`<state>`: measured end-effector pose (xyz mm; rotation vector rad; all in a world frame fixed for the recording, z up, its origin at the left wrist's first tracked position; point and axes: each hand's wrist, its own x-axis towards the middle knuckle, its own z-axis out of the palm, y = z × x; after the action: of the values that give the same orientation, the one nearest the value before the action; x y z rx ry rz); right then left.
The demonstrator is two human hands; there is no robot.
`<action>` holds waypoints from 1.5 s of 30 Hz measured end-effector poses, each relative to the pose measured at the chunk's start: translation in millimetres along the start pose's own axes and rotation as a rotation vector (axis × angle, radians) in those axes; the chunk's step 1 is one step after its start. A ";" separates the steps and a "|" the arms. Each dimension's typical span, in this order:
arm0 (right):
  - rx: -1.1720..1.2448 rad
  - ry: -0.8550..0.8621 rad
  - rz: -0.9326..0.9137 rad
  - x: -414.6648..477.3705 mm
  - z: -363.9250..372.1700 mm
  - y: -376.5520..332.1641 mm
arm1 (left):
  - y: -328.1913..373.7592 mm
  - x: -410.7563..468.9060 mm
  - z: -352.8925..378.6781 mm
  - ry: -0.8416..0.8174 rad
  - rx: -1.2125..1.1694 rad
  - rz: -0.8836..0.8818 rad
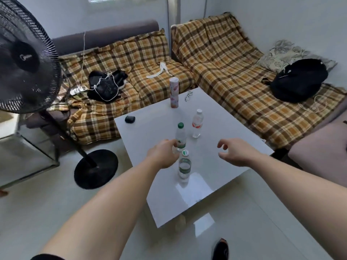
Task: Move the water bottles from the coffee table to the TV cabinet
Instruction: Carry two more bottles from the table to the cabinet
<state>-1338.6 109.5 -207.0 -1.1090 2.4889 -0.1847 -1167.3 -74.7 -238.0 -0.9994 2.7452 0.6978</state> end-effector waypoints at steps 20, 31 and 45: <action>-0.136 -0.135 -0.172 239.9 -23.1 46.4 | 8.7 198.4 20.1 0.087 -0.151 -0.293; -0.084 -0.255 -0.254 362.9 -0.2 39.1 | 6.6 254.7 35.8 -0.063 -0.172 -0.469; 0.050 -0.322 -0.367 403.0 34.6 67.2 | 25.3 289.3 84.8 0.116 -0.320 -0.581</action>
<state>-1612.2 -140.4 -382.6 -1.4422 1.9777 -0.1558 -1408.6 -183.8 -384.2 -1.8446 2.2656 0.9986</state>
